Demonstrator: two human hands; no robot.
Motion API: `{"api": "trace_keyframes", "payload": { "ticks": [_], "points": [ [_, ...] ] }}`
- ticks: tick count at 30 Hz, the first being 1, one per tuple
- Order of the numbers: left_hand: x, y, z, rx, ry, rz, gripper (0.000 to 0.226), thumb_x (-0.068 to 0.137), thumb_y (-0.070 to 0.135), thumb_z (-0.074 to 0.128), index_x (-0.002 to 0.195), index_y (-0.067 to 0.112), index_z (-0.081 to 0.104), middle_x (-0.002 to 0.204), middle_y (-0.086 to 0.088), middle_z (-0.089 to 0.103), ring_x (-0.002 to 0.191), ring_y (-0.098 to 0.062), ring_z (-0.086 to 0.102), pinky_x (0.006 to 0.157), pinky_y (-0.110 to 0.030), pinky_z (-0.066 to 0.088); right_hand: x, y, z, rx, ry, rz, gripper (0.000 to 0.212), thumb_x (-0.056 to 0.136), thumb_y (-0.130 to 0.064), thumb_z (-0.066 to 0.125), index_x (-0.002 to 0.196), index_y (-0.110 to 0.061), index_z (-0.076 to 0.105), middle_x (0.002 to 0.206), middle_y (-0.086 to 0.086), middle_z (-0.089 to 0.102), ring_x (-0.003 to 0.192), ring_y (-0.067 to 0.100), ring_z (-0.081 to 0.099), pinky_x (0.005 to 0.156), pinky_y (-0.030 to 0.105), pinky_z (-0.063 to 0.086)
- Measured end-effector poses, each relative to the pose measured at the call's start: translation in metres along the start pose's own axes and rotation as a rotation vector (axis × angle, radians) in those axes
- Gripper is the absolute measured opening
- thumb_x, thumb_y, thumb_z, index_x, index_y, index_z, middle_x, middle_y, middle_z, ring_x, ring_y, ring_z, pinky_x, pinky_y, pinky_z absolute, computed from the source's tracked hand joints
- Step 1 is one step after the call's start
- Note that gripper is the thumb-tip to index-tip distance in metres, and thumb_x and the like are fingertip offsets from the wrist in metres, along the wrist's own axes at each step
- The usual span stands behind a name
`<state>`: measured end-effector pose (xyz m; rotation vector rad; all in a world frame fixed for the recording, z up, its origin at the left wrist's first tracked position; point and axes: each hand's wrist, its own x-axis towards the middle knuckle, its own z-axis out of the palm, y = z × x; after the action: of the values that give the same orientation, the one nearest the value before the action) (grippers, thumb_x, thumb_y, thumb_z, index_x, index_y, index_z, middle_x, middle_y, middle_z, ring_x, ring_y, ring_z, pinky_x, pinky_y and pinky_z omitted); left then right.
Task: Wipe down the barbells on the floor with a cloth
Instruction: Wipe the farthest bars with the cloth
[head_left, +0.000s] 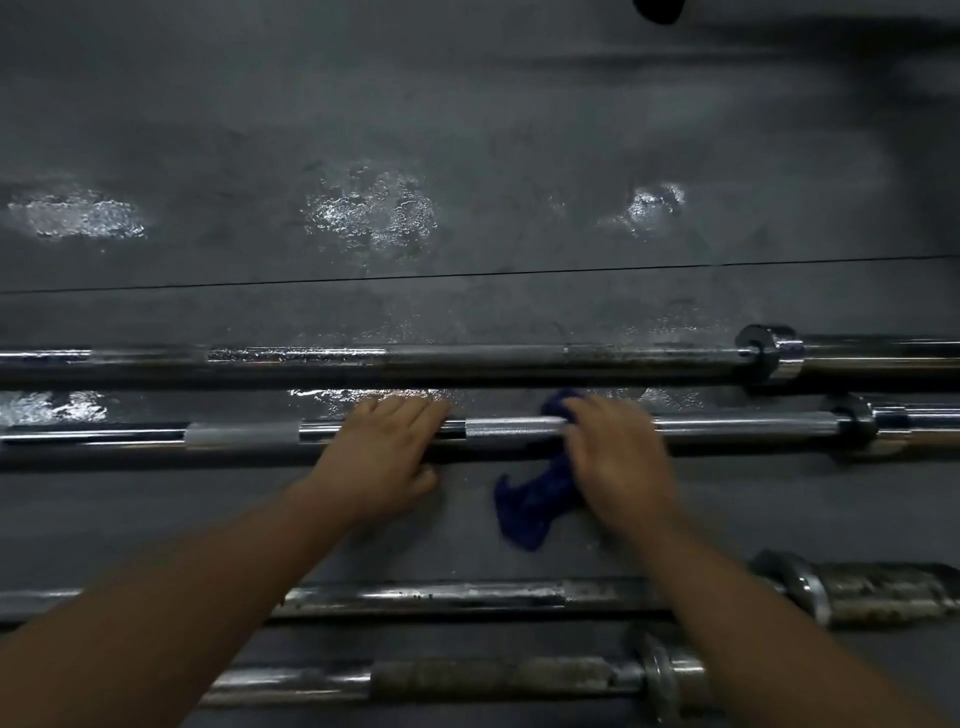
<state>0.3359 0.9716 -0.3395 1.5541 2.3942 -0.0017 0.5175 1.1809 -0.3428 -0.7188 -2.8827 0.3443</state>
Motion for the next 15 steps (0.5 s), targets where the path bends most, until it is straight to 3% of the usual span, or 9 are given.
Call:
{"api": "trace_keyframes", "payload": {
  "ticks": [3,5,7,9,11,14,15],
  "points": [
    [-0.002,0.005,0.003,0.023,-0.01,-0.018,0.07,0.068,0.048,0.045,0.131,0.018,0.052,0.112,-0.003,0.063,0.099,-0.028,0.06,0.084,-0.045,0.048,-0.018,0.031,-0.004,-0.03,0.147,0.313,0.033,0.091,-0.023,0.04,0.107,-0.011,0.066,0.102,0.009,0.066,0.097,0.03,0.058,0.099,0.046,0.04],
    [-0.004,0.009,0.006,0.041,-0.012,-0.022,0.071,0.067,0.048,0.045,0.131,0.018,0.052,0.114,-0.002,0.061,0.099,-0.027,0.058,0.083,-0.044,0.046,-0.01,-0.01,0.011,-0.039,0.152,0.362,0.029,0.086,-0.018,0.043,0.097,-0.01,0.069,0.092,0.011,0.067,0.089,0.033,0.06,0.089,0.049,0.045],
    [-0.007,0.011,0.006,0.042,-0.006,-0.033,0.071,0.067,0.048,0.047,0.131,0.018,0.053,0.114,-0.001,0.06,0.098,-0.026,0.057,0.083,-0.042,0.045,-0.004,-0.06,0.024,0.0,0.069,0.15,0.023,0.086,-0.02,0.048,0.097,-0.016,0.068,0.09,0.004,0.066,0.088,0.028,0.058,0.088,0.047,0.045],
    [-0.007,0.01,0.006,0.038,0.014,-0.025,0.071,0.067,0.048,0.048,0.131,0.018,0.054,0.114,-0.001,0.061,0.098,-0.026,0.057,0.082,-0.041,0.045,-0.003,-0.066,0.018,0.053,0.004,-0.086,0.024,0.088,-0.025,0.052,0.107,-0.021,0.065,0.096,-0.002,0.065,0.091,0.022,0.056,0.093,0.042,0.042],
    [-0.008,0.009,0.007,0.038,0.025,-0.022,0.068,0.068,0.049,0.047,0.128,0.02,0.056,0.11,0.0,0.062,0.096,-0.026,0.057,0.081,-0.041,0.046,-0.003,-0.031,0.008,-0.013,-0.014,-0.107,0.026,0.086,-0.022,0.049,0.106,-0.02,0.066,0.093,0.001,0.068,0.084,0.024,0.06,0.086,0.039,0.045],
    [-0.006,0.013,0.005,0.036,0.019,-0.059,0.058,0.071,0.051,0.043,0.12,0.024,0.056,0.103,0.001,0.062,0.094,-0.025,0.058,0.08,-0.04,0.044,-0.004,-0.008,-0.001,-0.054,0.051,0.309,0.028,0.088,-0.02,0.042,0.097,-0.016,0.068,0.087,0.006,0.069,0.081,0.028,0.06,0.087,0.041,0.042],
    [-0.005,0.015,0.003,0.027,0.003,-0.076,0.055,0.072,0.052,0.04,0.117,0.025,0.056,0.102,0.002,0.062,0.094,-0.025,0.058,0.081,-0.04,0.044,-0.002,-0.02,0.004,-0.047,0.048,0.357,0.03,0.089,-0.023,0.04,0.096,-0.017,0.068,0.088,0.006,0.068,0.083,0.029,0.059,0.089,0.042,0.041]
  ]
}}
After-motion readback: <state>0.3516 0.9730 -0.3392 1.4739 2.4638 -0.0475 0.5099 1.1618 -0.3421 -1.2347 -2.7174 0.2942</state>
